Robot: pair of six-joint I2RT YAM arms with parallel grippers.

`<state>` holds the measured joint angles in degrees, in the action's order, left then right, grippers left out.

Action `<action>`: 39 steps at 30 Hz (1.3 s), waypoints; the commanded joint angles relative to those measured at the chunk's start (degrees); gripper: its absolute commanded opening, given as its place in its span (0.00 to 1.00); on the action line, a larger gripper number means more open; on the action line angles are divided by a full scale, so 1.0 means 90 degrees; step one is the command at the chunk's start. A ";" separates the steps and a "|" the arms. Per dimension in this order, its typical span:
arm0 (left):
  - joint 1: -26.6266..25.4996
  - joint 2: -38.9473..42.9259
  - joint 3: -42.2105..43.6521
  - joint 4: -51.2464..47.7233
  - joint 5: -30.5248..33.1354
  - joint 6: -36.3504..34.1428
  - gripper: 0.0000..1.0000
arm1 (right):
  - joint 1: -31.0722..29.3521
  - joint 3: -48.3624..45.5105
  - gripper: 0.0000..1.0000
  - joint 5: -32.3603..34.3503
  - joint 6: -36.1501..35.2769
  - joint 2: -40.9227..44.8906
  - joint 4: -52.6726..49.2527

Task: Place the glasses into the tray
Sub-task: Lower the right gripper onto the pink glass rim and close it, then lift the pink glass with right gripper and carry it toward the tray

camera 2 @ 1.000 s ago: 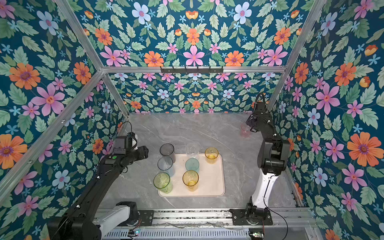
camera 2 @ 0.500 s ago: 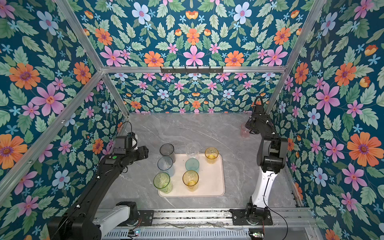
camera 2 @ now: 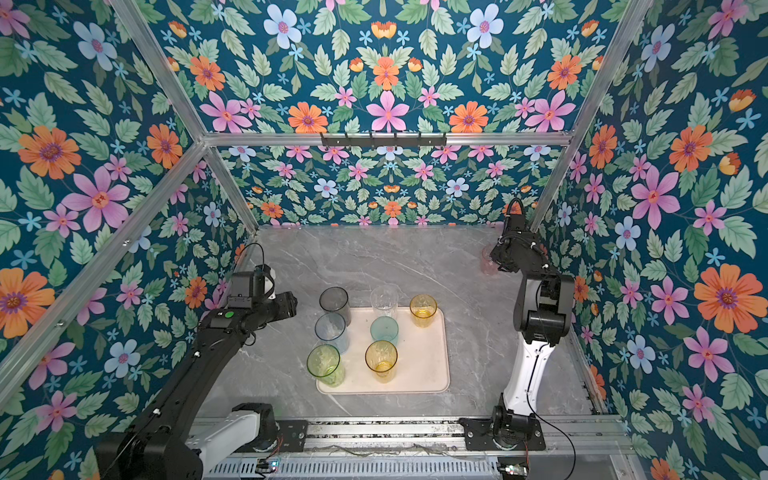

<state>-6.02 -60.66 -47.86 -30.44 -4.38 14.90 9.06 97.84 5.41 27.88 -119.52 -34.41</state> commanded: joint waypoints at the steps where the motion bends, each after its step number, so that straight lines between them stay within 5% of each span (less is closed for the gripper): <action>1: 0.0005 0.0012 -0.0005 0.0101 -0.0031 -0.0082 0.68 | -0.0008 -0.0058 0.26 -0.0025 0.0060 0.0037 0.0034; 11: 0.0005 0.0025 0.0005 0.0101 -0.0070 -0.0063 0.68 | -0.0009 -0.0183 0.05 -0.0270 0.0055 0.0185 0.0120; 25: 0.0005 0.0049 0.0005 0.0101 -0.0089 -0.0066 0.68 | -0.0244 -0.1367 0.02 -0.0536 -0.0030 0.1614 0.0290; 39: 0.0005 0.0071 -0.0005 0.0101 -0.0087 -0.0064 0.68 | -0.0948 -0.2260 0.00 -0.0438 -0.0246 0.3350 -0.1125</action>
<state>-6.02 -60.27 -47.86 -30.44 -4.97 14.90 1.23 78.24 1.21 26.70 -91.22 -39.66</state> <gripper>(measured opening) 0.677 0.075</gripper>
